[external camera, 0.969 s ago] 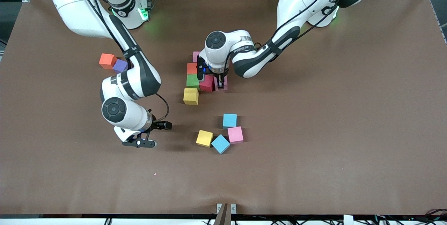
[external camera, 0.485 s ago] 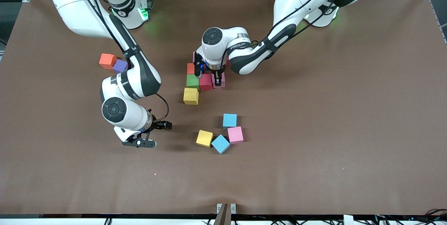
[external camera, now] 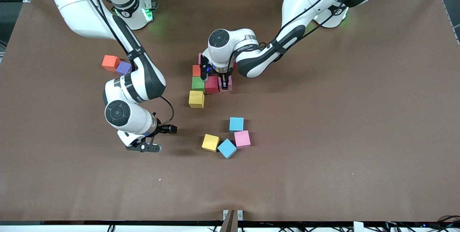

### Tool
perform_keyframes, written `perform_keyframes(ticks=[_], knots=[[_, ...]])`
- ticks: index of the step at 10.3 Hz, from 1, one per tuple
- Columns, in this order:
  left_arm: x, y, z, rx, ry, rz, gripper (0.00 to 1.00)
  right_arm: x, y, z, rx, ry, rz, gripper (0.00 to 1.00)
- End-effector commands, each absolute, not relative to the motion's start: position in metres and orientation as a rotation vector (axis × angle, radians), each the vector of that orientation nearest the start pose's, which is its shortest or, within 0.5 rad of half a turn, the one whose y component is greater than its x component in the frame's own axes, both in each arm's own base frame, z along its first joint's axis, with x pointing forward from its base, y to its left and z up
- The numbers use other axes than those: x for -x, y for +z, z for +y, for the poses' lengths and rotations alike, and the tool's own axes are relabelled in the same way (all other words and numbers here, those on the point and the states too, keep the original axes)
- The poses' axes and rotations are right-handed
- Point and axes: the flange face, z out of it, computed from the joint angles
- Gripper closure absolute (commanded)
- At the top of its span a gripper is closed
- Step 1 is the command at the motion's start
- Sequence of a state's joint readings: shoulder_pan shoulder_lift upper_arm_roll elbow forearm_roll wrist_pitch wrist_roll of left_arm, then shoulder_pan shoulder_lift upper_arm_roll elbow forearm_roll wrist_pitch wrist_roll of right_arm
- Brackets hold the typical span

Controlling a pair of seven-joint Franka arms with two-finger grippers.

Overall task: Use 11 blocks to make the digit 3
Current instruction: 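Push the light pink cube against the pink cube and open the left gripper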

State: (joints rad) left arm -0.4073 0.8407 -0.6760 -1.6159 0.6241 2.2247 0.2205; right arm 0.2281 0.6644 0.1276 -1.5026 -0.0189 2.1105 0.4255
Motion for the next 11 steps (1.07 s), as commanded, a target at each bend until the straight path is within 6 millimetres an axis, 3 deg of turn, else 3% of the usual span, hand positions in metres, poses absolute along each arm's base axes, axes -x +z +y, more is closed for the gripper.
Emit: perform_keyframes(ticks=[1,7,9,11], knots=[[-0.3932,0.2055,-0.5678,2.247,-0.006,2.206,0.89,-0.6663,0.28,0.2317,3.079,0.124,0.135,0.0],[-0.3965,0.2004,-0.5681,2.228,-0.042,2.23,0.89,-0.6667,0.2797,0.2315,3.078,0.124,0.135,0.0],[-0.3984,0.1994,-0.5668,2.232,-0.043,2.225,0.78,-0.6666,0.2787,0.2315,3.078,0.127,0.138,0.0],[-0.3984,0.1994,-0.5668,2.237,-0.043,2.22,0.56,-0.667,0.2793,0.2316,3.078,0.125,0.138,0.0]])
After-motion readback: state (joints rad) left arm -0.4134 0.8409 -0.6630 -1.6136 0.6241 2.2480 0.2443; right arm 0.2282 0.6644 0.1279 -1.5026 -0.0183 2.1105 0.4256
